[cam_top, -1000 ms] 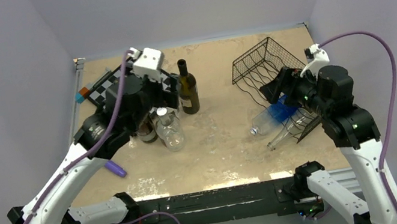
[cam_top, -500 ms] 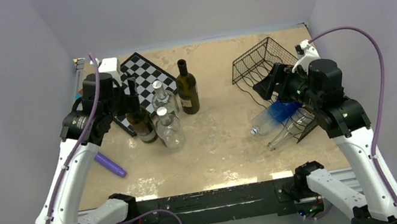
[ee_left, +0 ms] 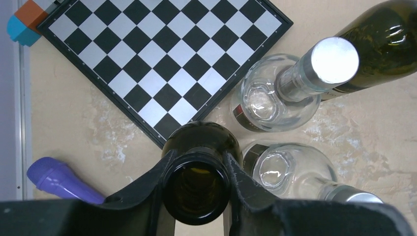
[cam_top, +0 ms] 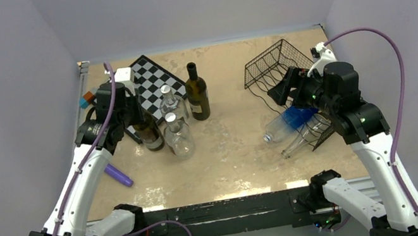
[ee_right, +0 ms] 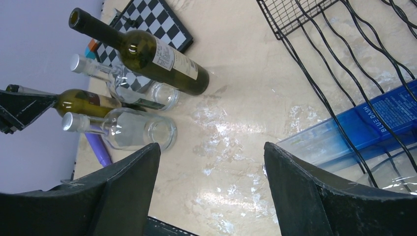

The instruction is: Put the wine bottle on the wine rack

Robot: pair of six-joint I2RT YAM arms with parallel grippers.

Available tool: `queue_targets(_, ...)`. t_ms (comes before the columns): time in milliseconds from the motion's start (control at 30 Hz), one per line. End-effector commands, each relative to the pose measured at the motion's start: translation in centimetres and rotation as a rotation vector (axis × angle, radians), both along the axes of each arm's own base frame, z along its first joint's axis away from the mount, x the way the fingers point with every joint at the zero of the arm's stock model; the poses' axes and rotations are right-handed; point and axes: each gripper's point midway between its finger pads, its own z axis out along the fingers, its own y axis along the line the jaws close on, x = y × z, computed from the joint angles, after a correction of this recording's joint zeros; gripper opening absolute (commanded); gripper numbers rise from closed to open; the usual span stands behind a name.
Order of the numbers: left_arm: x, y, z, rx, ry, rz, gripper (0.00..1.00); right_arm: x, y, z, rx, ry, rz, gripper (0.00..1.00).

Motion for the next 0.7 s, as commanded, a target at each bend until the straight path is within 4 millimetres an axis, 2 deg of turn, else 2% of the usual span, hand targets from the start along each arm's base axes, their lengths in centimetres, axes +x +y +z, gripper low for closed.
queue_targets(0, 0.9, 0.9, 2.6, 0.026, -0.106, 0.022, 0.11, 0.0, -0.5, 1.6, -0.020, -0.038, -0.014, 0.81)
queue_targets(33, 0.8, 1.2, 3.0, 0.031, -0.112, 0.031, 0.00, 0.0, -0.5, 1.6, -0.021, -0.040, -0.016, 0.81)
queue_targets(200, -0.4, 2.0, 6.2, 0.045, -0.163, 0.041, 0.00, 0.1, -0.4, 1.9, -0.018, -0.054, -0.011, 0.82)
queue_targets(367, -2.5, 2.2, 10.9, 0.045, -0.227, -0.008, 0.00, 0.0, 0.5, 2.5, -0.002, -0.087, 0.044, 0.96)
queue_targets(667, -7.8, 1.7, 16.1, 0.009, -0.300, -0.146, 0.00, -0.1, 1.6, 3.6, 0.017, -0.147, 0.111, 0.98)
